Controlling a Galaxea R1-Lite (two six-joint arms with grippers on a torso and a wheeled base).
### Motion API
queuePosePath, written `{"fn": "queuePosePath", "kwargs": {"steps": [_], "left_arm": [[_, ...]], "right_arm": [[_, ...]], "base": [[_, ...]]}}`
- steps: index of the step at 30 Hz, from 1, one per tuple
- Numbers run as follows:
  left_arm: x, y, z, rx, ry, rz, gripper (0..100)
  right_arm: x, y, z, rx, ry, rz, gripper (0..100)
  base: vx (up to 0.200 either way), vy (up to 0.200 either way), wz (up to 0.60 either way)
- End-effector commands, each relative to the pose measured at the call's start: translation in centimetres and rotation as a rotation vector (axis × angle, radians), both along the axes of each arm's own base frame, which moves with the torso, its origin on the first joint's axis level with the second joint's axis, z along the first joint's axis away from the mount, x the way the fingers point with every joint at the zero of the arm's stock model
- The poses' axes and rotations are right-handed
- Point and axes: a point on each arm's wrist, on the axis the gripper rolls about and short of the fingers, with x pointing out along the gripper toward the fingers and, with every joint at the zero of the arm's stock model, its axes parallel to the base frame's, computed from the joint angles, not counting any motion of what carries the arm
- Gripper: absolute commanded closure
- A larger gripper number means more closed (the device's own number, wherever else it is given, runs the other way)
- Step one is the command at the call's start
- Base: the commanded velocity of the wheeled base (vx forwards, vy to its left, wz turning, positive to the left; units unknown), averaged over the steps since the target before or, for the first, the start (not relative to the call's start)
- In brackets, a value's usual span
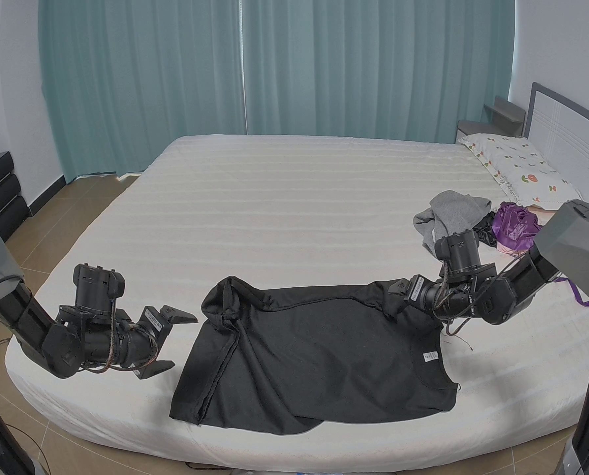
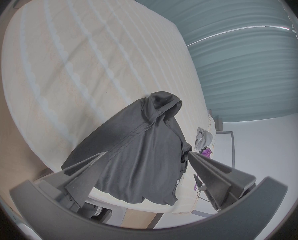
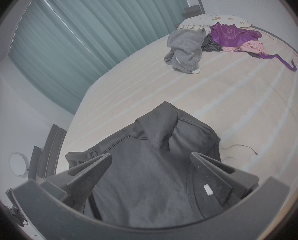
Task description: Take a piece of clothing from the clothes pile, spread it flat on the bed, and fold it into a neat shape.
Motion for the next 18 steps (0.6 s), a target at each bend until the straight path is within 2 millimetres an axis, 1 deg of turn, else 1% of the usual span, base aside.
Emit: {"fn": "queuePosePath", "kwargs": {"steps": [1, 5, 7, 8, 18], "left_arm": [[0.3, 0.0, -1.9, 0.008, 0.055, 0.002, 0], [0.2, 0.0, -1.9, 0.008, 0.055, 0.002, 0], [0.2, 0.0, -1.9, 0.008, 0.055, 0.002, 0], [0.2, 0.0, -1.9, 0.008, 0.055, 0.002, 0], [0.2, -0.1, -1.9, 0.009, 0.054, 0.000, 0]], "right_arm": [[2.8, 0.8, -3.8, -0.051, 0.065, -0.015, 0], [4.2, 1.4, -5.2, -0.055, 0.068, -0.014, 0], [4.4, 1.6, -5.4, -0.055, 0.067, -0.014, 0], [5.0, 1.9, -6.3, -0.060, 0.067, -0.008, 0], [7.0, 1.9, -6.8, -0.088, 0.074, 0.005, 0]], "base": [[0.000, 0.000, 0.00], [0.000, 0.000, 0.00], [0.000, 0.000, 0.00], [0.000, 0.000, 0.00], [0.000, 0.000, 0.00]]}}
